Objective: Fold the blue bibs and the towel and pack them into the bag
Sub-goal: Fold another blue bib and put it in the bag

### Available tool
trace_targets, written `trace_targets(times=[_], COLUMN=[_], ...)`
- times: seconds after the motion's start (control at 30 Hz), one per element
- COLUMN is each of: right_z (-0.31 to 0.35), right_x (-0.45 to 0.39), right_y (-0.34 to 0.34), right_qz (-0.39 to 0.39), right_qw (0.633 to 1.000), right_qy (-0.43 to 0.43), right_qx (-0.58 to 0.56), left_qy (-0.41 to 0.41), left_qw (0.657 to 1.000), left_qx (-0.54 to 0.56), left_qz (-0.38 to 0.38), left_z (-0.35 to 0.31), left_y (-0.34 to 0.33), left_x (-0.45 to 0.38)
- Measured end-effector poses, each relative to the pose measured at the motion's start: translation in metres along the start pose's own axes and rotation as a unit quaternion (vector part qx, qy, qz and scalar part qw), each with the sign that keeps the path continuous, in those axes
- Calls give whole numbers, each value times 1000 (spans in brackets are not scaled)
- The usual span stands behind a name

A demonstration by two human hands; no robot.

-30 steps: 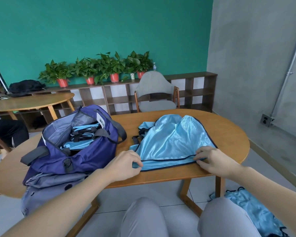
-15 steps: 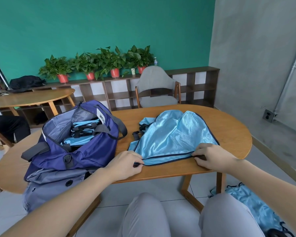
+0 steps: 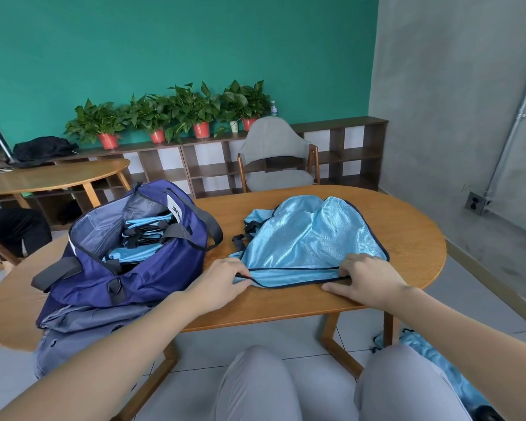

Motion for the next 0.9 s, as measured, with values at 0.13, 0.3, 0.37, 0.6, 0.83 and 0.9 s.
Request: trace_targets(times=[0.13,0.3,0.37,0.6,0.83,0.9], right_z=[8,13,8,-11,-30,-41], right_x=[-1,0,0,1,-4,-10], right_y=[-1,-5,-11,-17,10,27], right_qz=[-19,-100,-146,-195,-211,-197], right_qw=[998,990,984,979,975,976], right_qy=[3,35,30,-31,-58,-87], right_qx=[61,91,93,58,-19,-13], left_qy=[9,13,29,58,29,21], left_qw=[999,994,992,980,975,976], left_qx=[39,85,96,132,65,13], left_qz=[-35,-67,-82,-136,-210,-216], left_z=[-1,-6,-8,-10,-9,-7], left_y=[16,37,45,62,86,100], left_x=[-4,-11,-14,-22,-32,-38])
Point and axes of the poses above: each hand's wrist, its own x-axis away from the middle knuckle, its own y-axis out of the back of the hand, z = x × y, the point moved 3 cm from there along -x, towards the middle knuckle, and after that the axes turned 1 degree about -z, right-handed, at the moved point
